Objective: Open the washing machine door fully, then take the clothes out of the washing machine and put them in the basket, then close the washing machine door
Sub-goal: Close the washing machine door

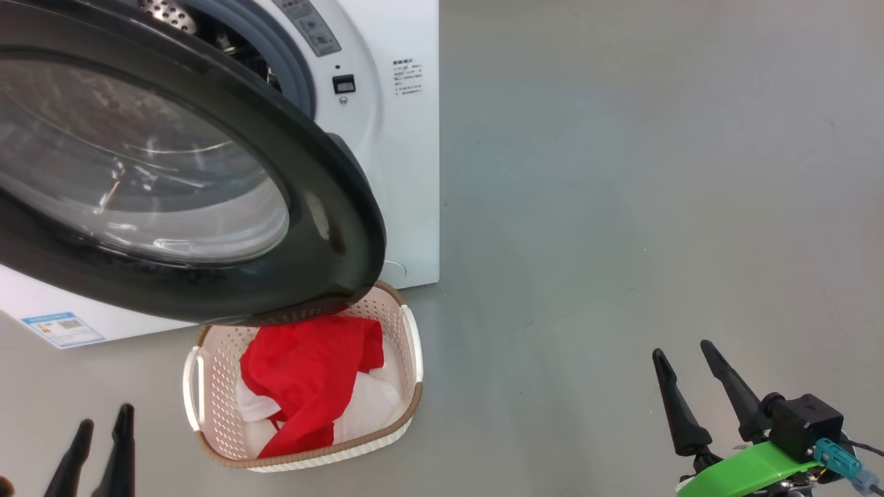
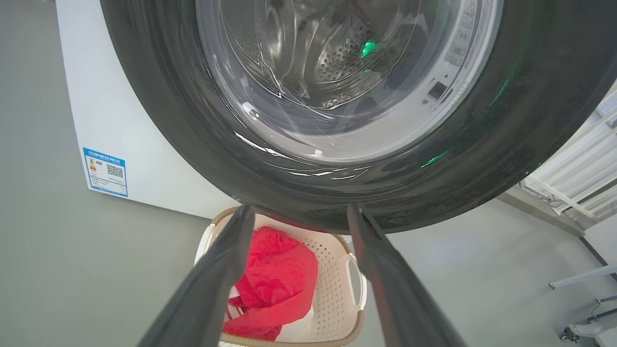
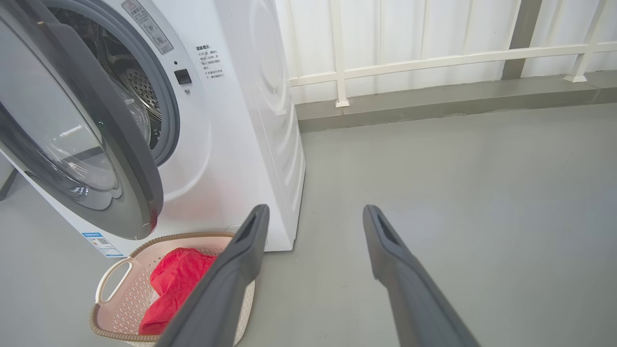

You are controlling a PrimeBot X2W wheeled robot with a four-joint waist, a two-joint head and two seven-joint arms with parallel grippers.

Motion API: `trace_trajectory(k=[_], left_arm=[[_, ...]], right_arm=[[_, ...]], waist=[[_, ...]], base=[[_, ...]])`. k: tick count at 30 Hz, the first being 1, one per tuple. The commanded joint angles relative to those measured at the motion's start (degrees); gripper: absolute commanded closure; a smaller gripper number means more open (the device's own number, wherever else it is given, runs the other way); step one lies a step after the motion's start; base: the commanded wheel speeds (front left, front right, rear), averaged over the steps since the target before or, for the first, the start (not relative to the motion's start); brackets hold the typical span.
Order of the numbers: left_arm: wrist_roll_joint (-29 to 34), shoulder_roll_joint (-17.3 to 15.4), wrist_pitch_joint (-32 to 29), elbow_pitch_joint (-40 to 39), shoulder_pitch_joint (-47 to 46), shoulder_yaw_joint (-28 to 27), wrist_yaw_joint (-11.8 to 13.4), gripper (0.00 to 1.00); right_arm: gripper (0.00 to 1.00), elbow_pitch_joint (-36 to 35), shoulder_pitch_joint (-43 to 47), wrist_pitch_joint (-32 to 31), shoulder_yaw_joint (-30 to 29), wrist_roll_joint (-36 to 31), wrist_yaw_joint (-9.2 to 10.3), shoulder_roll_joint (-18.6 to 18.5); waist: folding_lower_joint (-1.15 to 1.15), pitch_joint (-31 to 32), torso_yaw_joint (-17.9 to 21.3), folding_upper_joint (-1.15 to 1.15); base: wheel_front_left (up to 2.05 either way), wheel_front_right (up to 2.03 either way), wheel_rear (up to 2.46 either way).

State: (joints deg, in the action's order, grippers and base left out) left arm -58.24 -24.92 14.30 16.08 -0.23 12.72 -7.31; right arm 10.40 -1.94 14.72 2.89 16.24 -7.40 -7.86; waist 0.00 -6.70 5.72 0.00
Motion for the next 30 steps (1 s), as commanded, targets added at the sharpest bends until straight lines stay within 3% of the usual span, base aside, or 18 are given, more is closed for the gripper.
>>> trace_trajectory(k=[1, 15, 22, 30], left_arm=[[2.90, -0.88, 0.68, -1.34, -0.09, -3.34, -0.18, 0.00], [31.08, 11.97, 0.69, -10.58, 5.53, -16.69, -0.18, 0.00], [37.26, 16.50, 0.70, -13.77, 6.99, -19.85, -0.18, 0.00], [38.27, 18.81, 0.70, -12.74, 8.16, -20.46, -0.18, 0.00]], right_arm=[[0.00, -1.62, -0.10, 0.28, 0.92, -0.16, -0.09, -0.49], [0.00, -1.96, -0.04, 0.28, -0.01, -0.11, -0.09, -0.45], [0.00, -1.94, 0.49, 0.28, -0.17, -0.24, -0.09, -0.68], [0.00, -1.32, 0.96, 0.28, 0.45, -0.32, -0.09, -0.95]], waist=[[0.00, -0.11, 0.25, 0.00], [0.00, 0.46, 0.53, 0.00], [0.00, 1.18, -0.23, 0.00], [0.00, 2.02, -1.04, 0.00]], base=[[0.00, 0.00, 0.00], [0.00, 0.00, 0.00], [0.00, 0.00, 0.00], [0.00, 0.00, 0.00]])
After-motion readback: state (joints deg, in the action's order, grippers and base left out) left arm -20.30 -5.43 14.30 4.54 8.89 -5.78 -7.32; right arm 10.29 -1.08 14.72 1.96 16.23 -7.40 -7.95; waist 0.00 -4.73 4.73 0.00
